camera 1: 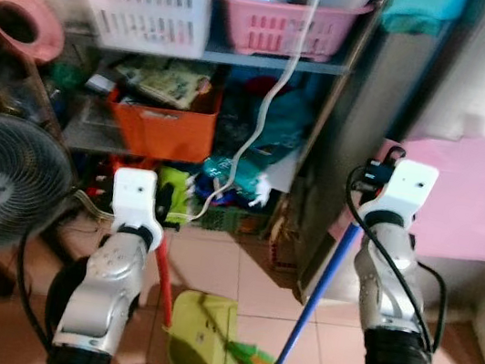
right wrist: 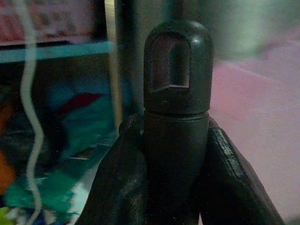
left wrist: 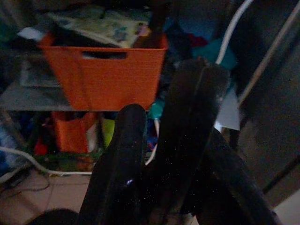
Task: Sweep floor
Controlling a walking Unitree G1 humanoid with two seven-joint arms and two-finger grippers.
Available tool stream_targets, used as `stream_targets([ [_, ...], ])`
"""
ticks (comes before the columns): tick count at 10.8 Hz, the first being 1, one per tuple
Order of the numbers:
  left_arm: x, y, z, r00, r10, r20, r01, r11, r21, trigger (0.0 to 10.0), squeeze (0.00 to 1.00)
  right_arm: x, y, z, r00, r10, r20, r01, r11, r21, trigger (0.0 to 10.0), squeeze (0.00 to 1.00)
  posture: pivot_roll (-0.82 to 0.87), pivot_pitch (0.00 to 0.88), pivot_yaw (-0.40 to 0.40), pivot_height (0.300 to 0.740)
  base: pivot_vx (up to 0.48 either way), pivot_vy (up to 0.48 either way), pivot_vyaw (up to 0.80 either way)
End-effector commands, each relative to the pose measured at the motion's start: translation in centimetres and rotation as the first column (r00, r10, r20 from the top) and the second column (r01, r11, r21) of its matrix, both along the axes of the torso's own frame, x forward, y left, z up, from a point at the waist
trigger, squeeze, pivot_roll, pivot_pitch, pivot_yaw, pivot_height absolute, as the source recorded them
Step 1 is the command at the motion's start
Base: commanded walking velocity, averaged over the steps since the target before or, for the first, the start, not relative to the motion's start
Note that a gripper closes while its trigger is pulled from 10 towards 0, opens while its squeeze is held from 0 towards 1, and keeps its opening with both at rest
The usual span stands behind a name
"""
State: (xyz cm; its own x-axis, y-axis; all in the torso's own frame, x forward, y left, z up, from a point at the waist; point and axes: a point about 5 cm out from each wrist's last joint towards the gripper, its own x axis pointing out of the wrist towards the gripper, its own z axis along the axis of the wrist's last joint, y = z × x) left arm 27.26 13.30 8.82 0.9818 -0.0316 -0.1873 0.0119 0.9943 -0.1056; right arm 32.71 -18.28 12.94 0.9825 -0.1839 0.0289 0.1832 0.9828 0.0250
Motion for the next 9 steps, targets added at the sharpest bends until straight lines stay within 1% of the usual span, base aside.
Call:
stream_targets([
  [1, 0.2, -0.9, -0.1, 0.999, -0.032, -0.012, 0.032, 0.998, -0.050, 10.0, 0.00, -0.1, -0.2, -0.1, 1.000, -0.009, -0.010, 0.009, 1.000, 0.007, 10.0, 0.00, -0.09, 0.000, 0.050, 0.740, 0.000, 0.000, -0.80],
  [4, 0.4, -1.1, -0.1, 0.998, -0.053, -0.016, 0.053, 0.997, -0.053, 10.0, 0.00, 0.1, -0.1, -0.2, 1.000, 0.000, -0.014, 0.000, 1.000, 0.011, 10.0, 0.00, -0.09, 0.000, 0.045, 0.740, 0.000, 0.000, -0.80],
  [5, 0.4, -1.3, -0.1, 0.998, -0.060, -0.016, 0.059, 0.996, -0.072, 10.0, 0.00, 0.1, -0.1, -0.2, 1.000, 0.006, -0.016, -0.005, 1.000, 0.011, 10.0, 0.00, -0.09, 0.000, 0.043, 0.740, 0.000, 0.000, -0.80],
  [6, 0.4, -1.5, 0.1, 0.998, -0.067, -0.001, 0.067, 0.996, -0.067, 10.0, 0.00, 0.2, 0.0, -0.2, 1.000, 0.012, -0.019, -0.011, 1.000, 0.011, 10.0, 0.00, -0.09, 0.000, 0.042, 0.740, 0.000, 0.000, -0.80],
  [7, 0.4, -2.0, 0.4, 0.996, -0.090, 0.010, 0.091, 0.995, -0.044, 10.0, 0.00, 0.2, 0.0, -0.3, 1.000, 0.020, -0.021, -0.020, 1.000, 0.013, 10.0, 0.00, -0.09, 0.000, 0.041, 0.740, 0.000, 0.000, 0.00],
  [8, 0.4, -2.1, 0.3, 0.996, -0.091, 0.006, 0.091, 0.994, -0.055, 10.0, 0.00, 0.2, 0.1, -0.3, 0.999, 0.027, -0.023, -0.027, 1.000, 0.013, 10.0, 0.00, -0.09, 0.000, 0.041, 0.740, 0.000, 0.000, 0.00],
  [9, 0.4, -2.2, 0.2, 0.996, -0.084, -0.003, 0.084, 0.994, -0.065, 10.0, 0.00, 0.1, 0.1, -0.4, 0.999, 0.030, -0.027, -0.029, 1.000, 0.011, 10.0, 0.00, -0.09, 0.000, 0.041, 0.740, 0.000, -0.289, 0.00],
])
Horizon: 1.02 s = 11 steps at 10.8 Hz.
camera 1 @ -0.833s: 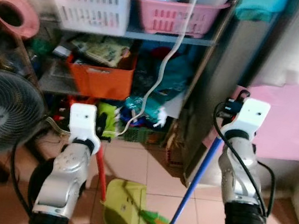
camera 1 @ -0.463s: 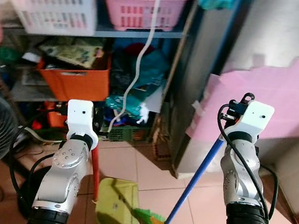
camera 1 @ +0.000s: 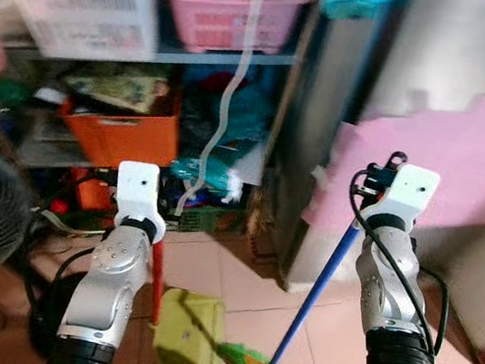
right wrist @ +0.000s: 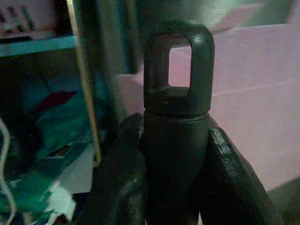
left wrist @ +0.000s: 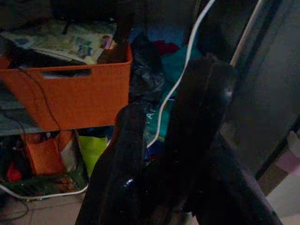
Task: Sweep floor
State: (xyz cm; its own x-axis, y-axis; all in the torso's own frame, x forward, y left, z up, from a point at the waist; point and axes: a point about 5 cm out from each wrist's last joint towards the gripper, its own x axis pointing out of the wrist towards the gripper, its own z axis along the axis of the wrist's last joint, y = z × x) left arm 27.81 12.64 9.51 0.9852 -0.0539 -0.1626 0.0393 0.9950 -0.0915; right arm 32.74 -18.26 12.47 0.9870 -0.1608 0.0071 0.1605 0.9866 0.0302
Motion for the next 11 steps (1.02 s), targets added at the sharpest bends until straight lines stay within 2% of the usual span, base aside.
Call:
stream_targets([
  [1, -0.16, -1.54, -0.62, 0.998, -0.051, -0.037, 0.049, 0.996, -0.075, 10.0, 0.00, 0.00, 0.05, -0.01, 1.000, 0.007, -0.008, -0.007, 1.000, 0.000, 10.0, 0.00, -0.10, 0.000, 0.041, 0.740, 0.000, -0.307, 0.00],
  [2, -0.13, -1.59, -0.69, 0.998, -0.046, -0.040, 0.043, 0.997, -0.070, 10.0, 0.00, -0.06, -0.04, -0.05, 1.000, 0.008, -0.009, -0.008, 1.000, -0.002, 10.0, 0.00, -0.10, 0.000, 0.040, 0.740, 0.000, -0.300, 0.00],
  [6, 0.02, -1.88, -0.62, 0.998, -0.042, -0.042, 0.039, 0.996, -0.081, 10.0, 0.00, -0.02, -0.10, -0.07, 1.000, 0.010, -0.013, -0.010, 1.000, -0.008, 10.0, 0.00, -0.10, 0.000, 0.041, 0.740, -0.287, -0.288, 0.00],
  [11, 0.15, -1.92, -0.64, 0.998, -0.046, -0.046, 0.043, 0.996, -0.081, 10.0, 0.00, 0.07, 0.07, -0.22, 1.000, 0.016, -0.019, -0.016, 1.000, -0.009, 10.0, 0.00, -0.10, 0.000, 0.042, 0.740, -0.305, 0.000, 0.00],
])
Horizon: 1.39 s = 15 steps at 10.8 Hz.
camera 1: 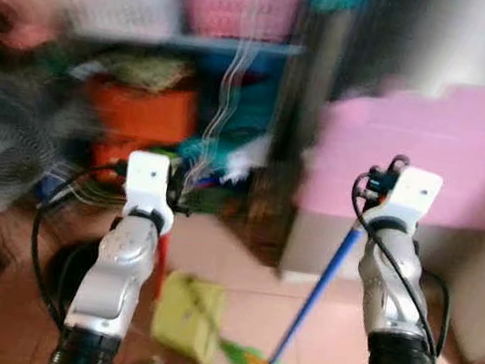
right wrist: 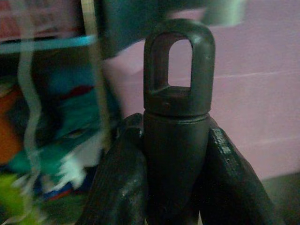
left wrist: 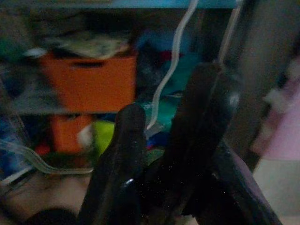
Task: Sweep floor
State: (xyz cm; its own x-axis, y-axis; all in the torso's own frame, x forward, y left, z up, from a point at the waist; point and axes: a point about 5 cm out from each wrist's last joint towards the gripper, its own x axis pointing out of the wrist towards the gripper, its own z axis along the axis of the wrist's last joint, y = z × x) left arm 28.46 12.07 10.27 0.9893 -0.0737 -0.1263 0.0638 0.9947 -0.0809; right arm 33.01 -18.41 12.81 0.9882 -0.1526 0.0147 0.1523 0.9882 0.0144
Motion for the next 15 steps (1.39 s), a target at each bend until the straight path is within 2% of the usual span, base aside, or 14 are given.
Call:
stream_targets([
  [1, -0.51, -1.35, -1.18, 0.998, -0.042, -0.056, 0.038, 0.996, -0.076, 10.0, 0.00, -0.16, 0.22, -0.57, 1.000, 0.010, -0.024, -0.010, 1.000, 0.005, 10.0, 0.00, -0.10, 0.000, 0.039, 0.740, 0.000, 0.000, 0.00],
  [5, -0.66, -1.09, -1.00, 0.999, -0.048, -0.023, 0.045, 0.992, -0.115, 10.0, 0.00, -0.11, 0.52, -0.62, 0.999, 0.036, -0.027, -0.036, 0.999, -0.007, 10.0, 0.00, -0.10, 0.000, 0.030, 0.740, 0.000, 0.000, 0.00],
  [8, -0.65, -0.94, -1.35, 0.999, -0.030, -0.043, 0.024, 0.990, -0.138, 10.0, 0.00, -0.12, 0.84, -0.63, 0.998, 0.052, -0.025, -0.052, 0.999, -0.008, 10.0, 0.00, -0.10, 0.000, 0.029, 0.740, 0.000, 0.000, 0.00],
  [15, -0.59, -1.35, -1.11, 0.998, -0.049, -0.038, 0.043, 0.988, -0.151, 10.0, 0.00, -0.31, 0.63, -0.78, 0.998, 0.060, -0.029, -0.060, 0.998, -0.016, 10.0, 0.00, -0.11, 0.000, 0.031, 0.740, 0.000, 0.466, 0.00],
])
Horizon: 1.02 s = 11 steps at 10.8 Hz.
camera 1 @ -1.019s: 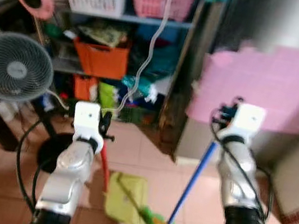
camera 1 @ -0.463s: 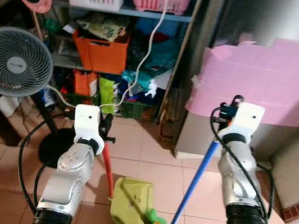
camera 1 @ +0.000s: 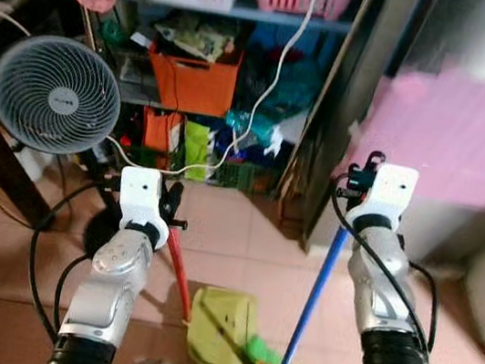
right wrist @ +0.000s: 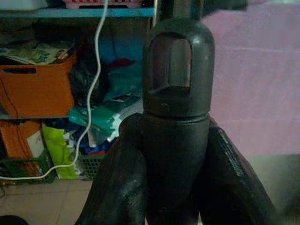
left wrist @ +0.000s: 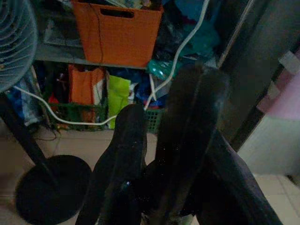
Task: Sweep floor
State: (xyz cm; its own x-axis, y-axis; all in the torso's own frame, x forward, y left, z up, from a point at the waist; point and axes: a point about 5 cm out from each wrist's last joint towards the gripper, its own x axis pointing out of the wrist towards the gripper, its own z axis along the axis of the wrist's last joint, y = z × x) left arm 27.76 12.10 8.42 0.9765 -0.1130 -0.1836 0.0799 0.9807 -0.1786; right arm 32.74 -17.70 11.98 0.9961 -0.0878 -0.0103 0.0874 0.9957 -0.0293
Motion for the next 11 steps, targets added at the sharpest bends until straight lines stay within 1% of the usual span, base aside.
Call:
stream_targets([
  [1, 0.21, -1.33, 0.74, 1.000, -0.014, 0.024, 0.015, 0.998, -0.060, 10.0, 0.00, 0.03, -0.06, 0.16, 1.000, -0.002, 0.004, 0.002, 1.000, 0.020, 10.0, 0.00, -0.11, 0.000, 0.031, 0.740, 0.000, 0.480, 0.00],
  [7, 0.28, -1.22, 0.46, 1.000, -0.010, 0.003, 0.011, 0.999, -0.052, 10.0, 0.00, -0.10, 0.19, -0.05, 1.000, 0.005, 0.000, -0.005, 1.000, 0.026, 10.0, 0.00, -0.11, 0.000, 0.038, 0.740, 0.000, 0.480, 0.00],
  [8, 0.41, -1.08, 0.54, 1.000, -0.011, 0.013, 0.011, 0.999, -0.041, 10.0, 0.00, 0.00, 0.35, 0.05, 1.000, 0.008, 0.005, -0.009, 0.999, 0.031, 10.0, 0.00, -0.10, 0.000, 0.045, 0.740, 0.000, 0.480, 0.00],
  [9, 0.45, -1.26, 1.16, 0.998, -0.022, 0.055, 0.023, 0.999, -0.025, 10.0, 0.00, -0.09, 0.32, -0.13, 1.000, 0.016, 0.002, -0.016, 0.999, 0.049, 10.0, 0.00, -0.10, 0.000, 0.039, 0.740, 0.000, 0.000, 0.00],
  [10, 0.45, -1.26, 1.11, 0.999, -0.014, 0.048, 0.016, 0.999, -0.031, 10.0, 0.00, -0.17, 0.36, -0.23, 1.000, 0.023, -0.001, -0.023, 0.999, 0.050, 10.0, 0.00, -0.10, 0.000, 0.037, 0.740, 0.000, 0.000, 0.00],
  [11, 0.30, -1.17, 1.13, 0.999, 0.009, 0.053, -0.004, 0.996, -0.088, 10.0, 0.00, -0.22, 0.66, -0.20, 0.999, 0.045, 0.003, -0.045, 0.998, 0.044, 10.0, 0.00, -0.10, 0.000, 0.033, 0.740, 0.000, 0.000, 0.00],
])
